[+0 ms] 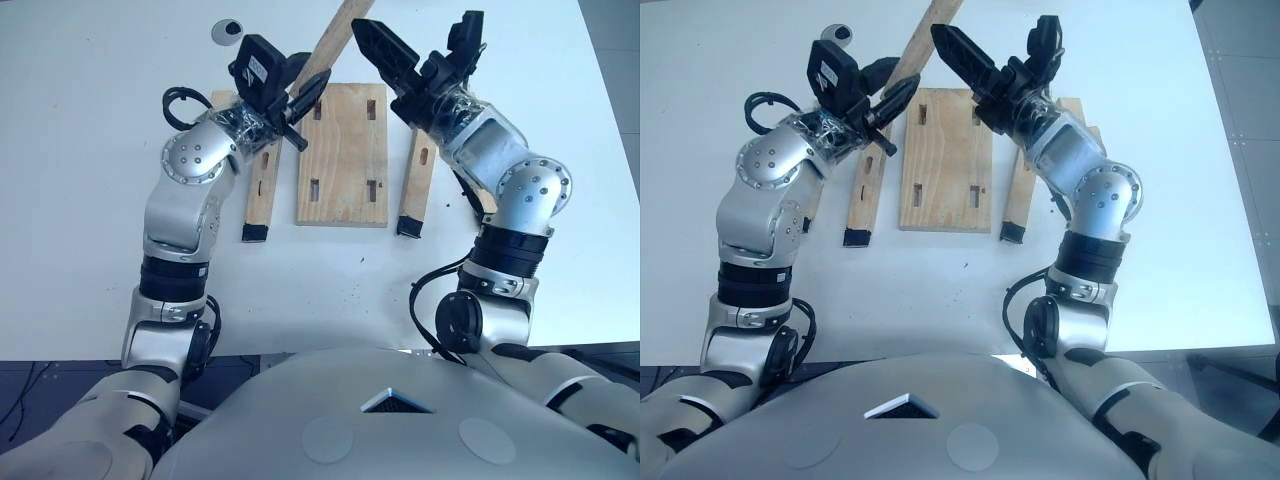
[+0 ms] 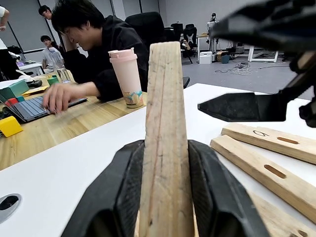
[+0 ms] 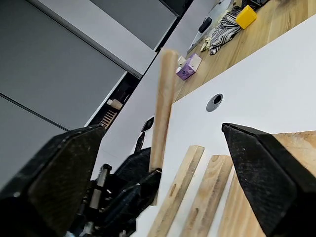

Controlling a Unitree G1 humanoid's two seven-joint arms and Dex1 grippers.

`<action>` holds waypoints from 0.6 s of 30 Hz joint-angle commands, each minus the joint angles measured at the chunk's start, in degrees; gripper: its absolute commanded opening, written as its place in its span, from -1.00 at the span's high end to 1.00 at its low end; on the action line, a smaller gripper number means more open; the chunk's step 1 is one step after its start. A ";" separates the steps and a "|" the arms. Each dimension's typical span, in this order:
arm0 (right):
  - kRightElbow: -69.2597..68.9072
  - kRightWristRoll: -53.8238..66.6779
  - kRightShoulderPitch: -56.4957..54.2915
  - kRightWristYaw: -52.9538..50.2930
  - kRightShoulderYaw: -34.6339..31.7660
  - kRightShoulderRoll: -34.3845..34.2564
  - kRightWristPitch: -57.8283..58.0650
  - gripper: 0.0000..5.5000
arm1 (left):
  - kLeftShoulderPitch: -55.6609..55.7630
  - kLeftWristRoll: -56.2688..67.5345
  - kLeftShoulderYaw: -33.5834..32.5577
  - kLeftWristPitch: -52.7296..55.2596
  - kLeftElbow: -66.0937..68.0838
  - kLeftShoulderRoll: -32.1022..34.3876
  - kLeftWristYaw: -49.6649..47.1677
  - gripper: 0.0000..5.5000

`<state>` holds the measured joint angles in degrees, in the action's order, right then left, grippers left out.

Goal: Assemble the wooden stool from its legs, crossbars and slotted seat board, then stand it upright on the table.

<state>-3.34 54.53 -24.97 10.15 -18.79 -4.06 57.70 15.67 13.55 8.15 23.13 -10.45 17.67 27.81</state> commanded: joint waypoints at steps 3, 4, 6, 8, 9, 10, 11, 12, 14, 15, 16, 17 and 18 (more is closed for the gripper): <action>1.51 10.13 -3.12 -5.60 -4.23 -0.99 2.07 -0.60 | -2.97 0.27 1.73 -0.30 -2.77 0.72 2.88 0.54; 2.04 10.35 -3.23 -6.27 -4.20 -0.55 1.86 -0.54 | -3.39 0.26 1.92 -0.18 -3.24 0.65 3.01 0.54; 2.71 11.01 -3.32 -7.29 -4.10 0.09 1.50 -0.45 | -3.88 0.06 1.90 -0.03 -3.67 0.46 3.01 0.54; 3.03 11.77 -3.27 -8.06 -3.91 0.51 1.42 -0.31 | -4.09 0.17 1.73 0.15 -3.99 0.31 2.95 0.54; 3.24 11.98 -3.19 -8.43 -3.74 0.66 1.48 -0.23 | -4.10 0.25 1.72 0.29 -4.15 0.24 2.94 0.54; 3.48 11.92 -3.07 -8.82 -3.51 0.77 1.51 -0.18 | -4.15 0.27 1.73 0.41 -4.28 0.22 2.94 0.54; 3.60 11.93 -2.96 -9.12 -3.32 0.85 1.52 -0.14 | -4.23 0.27 1.75 0.51 -4.42 0.21 2.92 0.54; 3.69 11.82 -2.87 -9.39 -3.16 0.92 1.41 -0.07 | -4.28 0.30 1.74 0.60 -4.47 0.26 2.93 0.54; 3.87 11.54 -2.69 -9.59 -2.86 1.09 1.26 0.07 | -4.35 0.31 1.70 0.65 -4.37 0.35 2.97 0.54; 4.16 11.21 -2.60 -9.76 -2.67 1.18 1.21 0.12 | -4.40 0.30 1.68 0.69 -4.34 0.43 3.02 0.54; 4.46 10.95 -2.56 -9.85 -2.54 1.26 1.13 0.18 | -4.41 0.30 1.65 0.71 -4.27 0.51 3.07 0.54; 4.67 10.74 -2.54 -9.98 -2.41 1.32 0.96 0.26 | -4.39 0.30 1.60 0.71 -4.16 0.65 3.20 0.54; 4.77 10.57 -2.55 -9.97 -2.31 1.41 0.76 0.31 | -4.36 0.31 1.55 0.72 -4.07 0.75 3.29 0.54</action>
<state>0.82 65.49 -27.18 0.91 -21.56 -3.54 58.86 11.62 14.07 9.92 23.36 -14.17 17.72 30.72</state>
